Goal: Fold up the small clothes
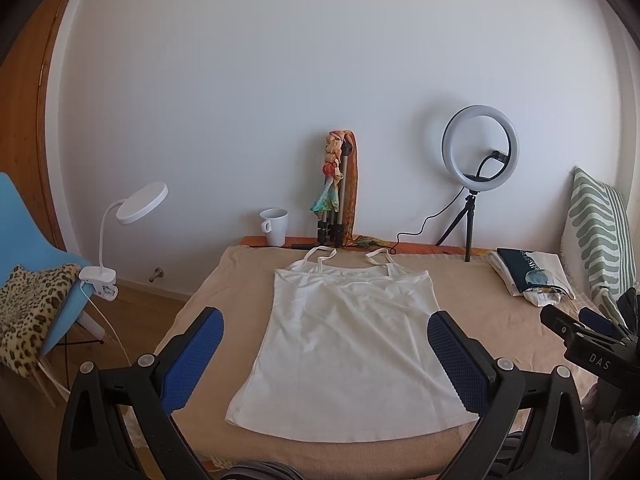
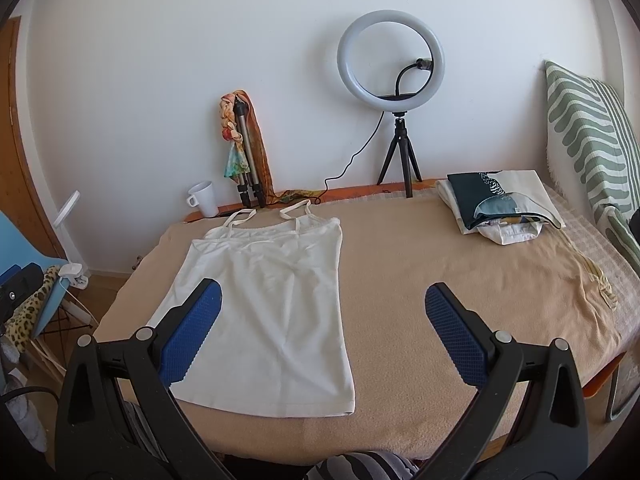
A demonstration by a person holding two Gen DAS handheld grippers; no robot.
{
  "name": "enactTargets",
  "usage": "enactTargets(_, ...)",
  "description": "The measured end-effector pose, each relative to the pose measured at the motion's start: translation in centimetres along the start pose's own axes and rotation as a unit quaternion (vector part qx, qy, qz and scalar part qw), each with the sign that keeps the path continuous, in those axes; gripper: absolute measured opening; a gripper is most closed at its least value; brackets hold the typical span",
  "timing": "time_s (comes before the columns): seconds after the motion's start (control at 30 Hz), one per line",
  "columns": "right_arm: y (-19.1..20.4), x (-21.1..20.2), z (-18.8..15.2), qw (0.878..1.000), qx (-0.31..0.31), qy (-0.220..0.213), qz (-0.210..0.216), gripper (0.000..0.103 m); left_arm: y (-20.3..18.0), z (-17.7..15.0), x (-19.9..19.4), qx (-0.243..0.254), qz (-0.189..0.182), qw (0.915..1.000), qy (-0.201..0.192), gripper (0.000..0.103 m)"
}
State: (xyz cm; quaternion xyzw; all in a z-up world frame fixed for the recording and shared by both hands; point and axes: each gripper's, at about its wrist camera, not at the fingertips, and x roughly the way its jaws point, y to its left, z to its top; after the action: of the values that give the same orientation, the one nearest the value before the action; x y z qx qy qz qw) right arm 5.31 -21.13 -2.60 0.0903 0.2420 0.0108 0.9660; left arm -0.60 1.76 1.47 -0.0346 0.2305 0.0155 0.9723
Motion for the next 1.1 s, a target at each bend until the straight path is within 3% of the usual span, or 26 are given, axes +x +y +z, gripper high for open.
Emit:
enactTargets(0.77,1.0,0.5,0.8,1.000,0.007,0.001,0.016,0.103,0.8,0.3,0.8,-0.009,0.006,0.9999,0.008,0.103)
enactTargets(1.1,2.0,2.6,2.5,0.999,-0.002,0.010,0.044,0.103,3.5,-0.8,2.3,-0.032,0.009,0.9993,0.016,0.101)
